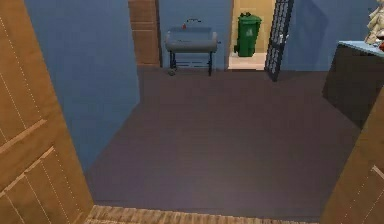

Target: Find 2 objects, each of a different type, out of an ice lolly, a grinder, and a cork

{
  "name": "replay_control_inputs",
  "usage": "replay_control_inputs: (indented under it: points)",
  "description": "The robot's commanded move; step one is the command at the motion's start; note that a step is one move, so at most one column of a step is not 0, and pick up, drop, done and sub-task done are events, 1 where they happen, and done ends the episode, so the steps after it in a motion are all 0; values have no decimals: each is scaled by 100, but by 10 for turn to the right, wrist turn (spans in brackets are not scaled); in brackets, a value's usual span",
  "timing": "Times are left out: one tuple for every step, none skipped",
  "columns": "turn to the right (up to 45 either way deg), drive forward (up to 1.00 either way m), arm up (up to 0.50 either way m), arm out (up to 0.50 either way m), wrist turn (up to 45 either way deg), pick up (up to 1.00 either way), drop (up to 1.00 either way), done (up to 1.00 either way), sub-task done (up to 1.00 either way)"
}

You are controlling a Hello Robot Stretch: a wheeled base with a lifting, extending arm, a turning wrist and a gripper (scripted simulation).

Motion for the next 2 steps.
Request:
replay_control_inputs:
  points:
    - [0, 60, 0, 0, 0, 0, 0, 0, 0]
    - [360, 0, 0, 0, 0, 0, 0, 0, 0]
